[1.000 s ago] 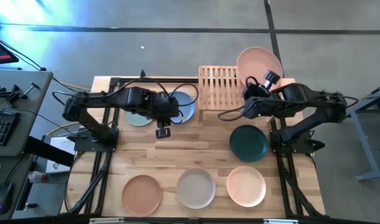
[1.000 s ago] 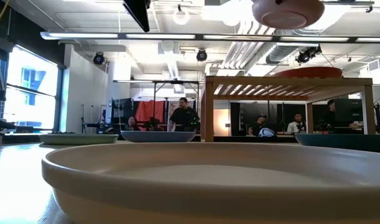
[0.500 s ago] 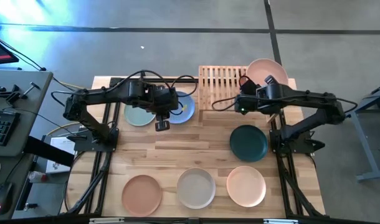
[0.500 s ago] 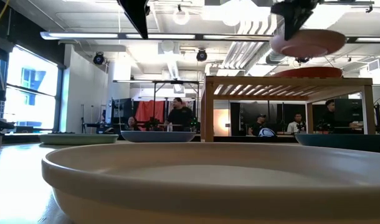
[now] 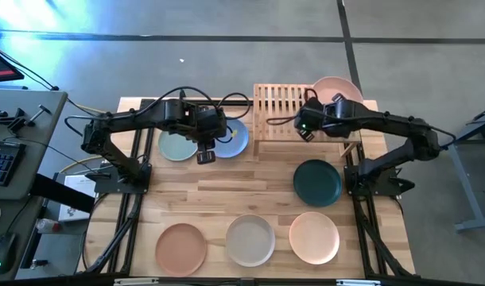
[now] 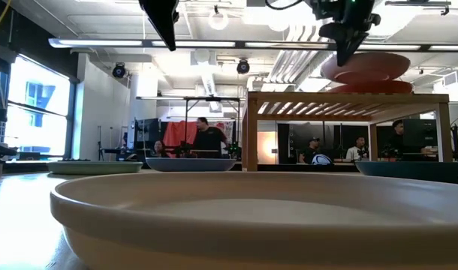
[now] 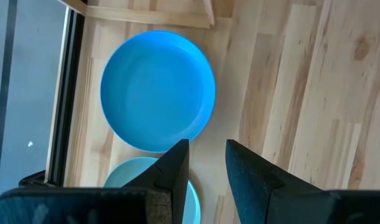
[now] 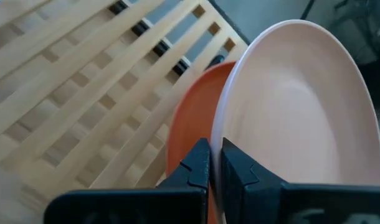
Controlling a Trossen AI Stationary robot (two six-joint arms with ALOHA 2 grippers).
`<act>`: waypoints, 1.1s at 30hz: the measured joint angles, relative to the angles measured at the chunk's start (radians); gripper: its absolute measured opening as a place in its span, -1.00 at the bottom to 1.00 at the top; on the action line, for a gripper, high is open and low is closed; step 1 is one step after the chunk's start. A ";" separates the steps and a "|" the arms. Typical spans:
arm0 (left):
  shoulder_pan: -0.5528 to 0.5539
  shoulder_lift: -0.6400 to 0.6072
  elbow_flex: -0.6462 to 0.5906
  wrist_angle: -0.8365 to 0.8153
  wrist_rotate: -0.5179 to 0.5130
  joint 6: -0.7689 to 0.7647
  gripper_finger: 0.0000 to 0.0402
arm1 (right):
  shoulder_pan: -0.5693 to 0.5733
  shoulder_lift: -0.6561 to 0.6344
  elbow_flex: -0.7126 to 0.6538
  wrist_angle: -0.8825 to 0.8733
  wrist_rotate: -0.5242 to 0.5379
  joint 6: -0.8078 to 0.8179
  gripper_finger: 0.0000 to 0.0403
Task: Place and stack plates onto a shelf
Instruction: Stack the light pink plate on top of the orange plate onto the shelf
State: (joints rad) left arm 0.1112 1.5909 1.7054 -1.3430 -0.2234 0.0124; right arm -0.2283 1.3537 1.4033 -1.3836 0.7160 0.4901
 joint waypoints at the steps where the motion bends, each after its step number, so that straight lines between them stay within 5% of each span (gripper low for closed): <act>1: 0.000 0.000 0.000 0.000 0.000 0.000 -0.53 | -0.011 0.000 0.000 0.000 -0.014 0.004 -1.00; 21: 0.000 0.000 0.000 0.000 0.001 0.000 -0.53 | -0.141 0.001 0.000 0.038 -0.218 -0.086 -1.00; 33: 0.000 0.000 0.000 0.000 0.004 -0.008 -0.53 | -0.151 0.001 0.000 0.041 -0.217 -0.133 -0.86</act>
State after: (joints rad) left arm 0.1108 1.5909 1.7053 -1.3428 -0.2195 0.0040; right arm -0.3798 1.3544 1.4029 -1.3422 0.4992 0.3575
